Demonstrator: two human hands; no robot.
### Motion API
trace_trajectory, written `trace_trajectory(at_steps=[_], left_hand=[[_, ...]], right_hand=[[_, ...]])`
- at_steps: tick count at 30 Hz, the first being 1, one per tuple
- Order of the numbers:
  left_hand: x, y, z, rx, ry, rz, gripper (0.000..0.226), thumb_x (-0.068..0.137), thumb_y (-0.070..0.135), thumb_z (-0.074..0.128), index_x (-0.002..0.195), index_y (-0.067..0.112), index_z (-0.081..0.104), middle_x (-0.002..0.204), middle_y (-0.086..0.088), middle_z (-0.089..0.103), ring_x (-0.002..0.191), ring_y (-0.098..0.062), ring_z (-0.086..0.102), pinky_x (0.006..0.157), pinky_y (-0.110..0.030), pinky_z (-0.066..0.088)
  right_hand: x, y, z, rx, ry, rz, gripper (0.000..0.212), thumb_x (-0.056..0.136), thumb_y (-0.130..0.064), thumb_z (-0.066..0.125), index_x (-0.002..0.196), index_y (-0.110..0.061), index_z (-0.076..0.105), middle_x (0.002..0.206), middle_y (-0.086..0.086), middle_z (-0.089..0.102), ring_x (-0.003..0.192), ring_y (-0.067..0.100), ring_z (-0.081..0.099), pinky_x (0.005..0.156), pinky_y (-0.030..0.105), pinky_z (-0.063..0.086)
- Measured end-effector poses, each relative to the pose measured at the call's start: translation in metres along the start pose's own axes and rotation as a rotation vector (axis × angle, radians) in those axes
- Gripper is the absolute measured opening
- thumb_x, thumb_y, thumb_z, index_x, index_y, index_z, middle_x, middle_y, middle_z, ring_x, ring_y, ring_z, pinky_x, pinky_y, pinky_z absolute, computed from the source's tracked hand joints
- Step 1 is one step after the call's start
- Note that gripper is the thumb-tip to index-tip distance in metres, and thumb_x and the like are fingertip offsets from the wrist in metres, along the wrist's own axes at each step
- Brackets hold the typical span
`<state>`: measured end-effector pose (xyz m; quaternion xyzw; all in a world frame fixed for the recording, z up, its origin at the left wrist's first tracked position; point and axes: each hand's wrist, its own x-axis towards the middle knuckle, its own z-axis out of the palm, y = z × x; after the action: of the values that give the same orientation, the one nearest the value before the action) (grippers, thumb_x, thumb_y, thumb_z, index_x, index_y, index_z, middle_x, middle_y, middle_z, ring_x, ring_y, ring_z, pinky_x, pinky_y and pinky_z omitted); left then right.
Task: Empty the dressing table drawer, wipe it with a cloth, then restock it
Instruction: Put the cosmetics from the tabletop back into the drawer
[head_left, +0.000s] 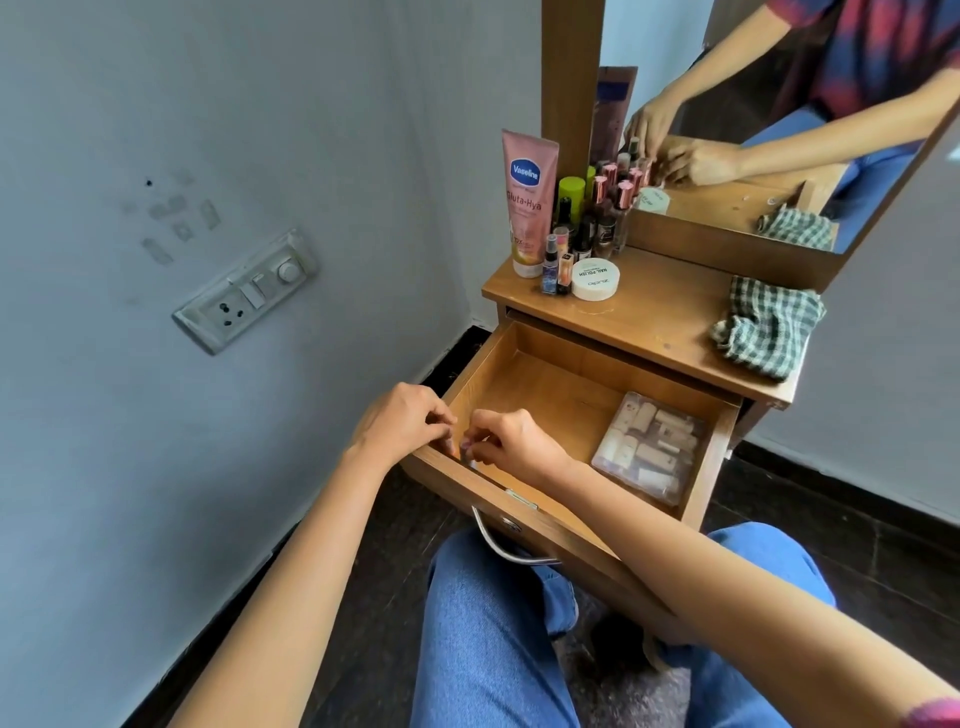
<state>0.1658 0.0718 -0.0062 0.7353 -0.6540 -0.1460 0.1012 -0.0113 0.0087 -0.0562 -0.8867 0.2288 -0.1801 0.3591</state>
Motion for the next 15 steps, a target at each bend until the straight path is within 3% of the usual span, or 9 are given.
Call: trace_trajectory(at_steps=[4, 11, 15], left_hand=[[0.0031, 0.0025, -0.0027, 0.065, -0.034, -0.021, 0.02, 0.079, 0.033, 0.075, 0.098, 0.026, 0.075, 0.102, 0.008, 0.07, 0.092, -0.01, 0.065, 0.077, -0.027, 0.053], [0.0057, -0.0003, -0.0053, 0.074, -0.069, -0.053, 0.011, 0.084, 0.025, 0.07, 0.093, 0.028, 0.075, 0.095, 0.01, 0.072, 0.086, -0.006, 0.064, 0.076, -0.026, 0.052], [0.0045, -0.0023, -0.0049, 0.045, -0.063, -0.057, 0.01, 0.086, 0.025, 0.067, 0.09, 0.029, 0.075, 0.094, 0.01, 0.071, 0.087, -0.007, 0.063, 0.077, -0.029, 0.054]], right_hand=[[-0.0009, 0.0001, 0.0021, 0.079, -0.026, 0.089, 0.013, 0.091, -0.011, 0.062, 0.102, -0.009, 0.056, 0.097, 0.003, 0.066, 0.085, 0.012, 0.067, 0.073, 0.02, 0.057], [0.0016, 0.0003, 0.0038, 0.15, -0.074, 0.212, 0.014, 0.09, -0.007, 0.063, 0.103, -0.009, 0.057, 0.098, 0.005, 0.066, 0.087, 0.015, 0.067, 0.078, 0.028, 0.058], [0.0035, 0.0009, 0.0077, 0.131, -0.093, 0.276, 0.018, 0.089, -0.006, 0.063, 0.107, -0.008, 0.059, 0.103, 0.007, 0.065, 0.093, 0.017, 0.063, 0.079, 0.022, 0.053]])
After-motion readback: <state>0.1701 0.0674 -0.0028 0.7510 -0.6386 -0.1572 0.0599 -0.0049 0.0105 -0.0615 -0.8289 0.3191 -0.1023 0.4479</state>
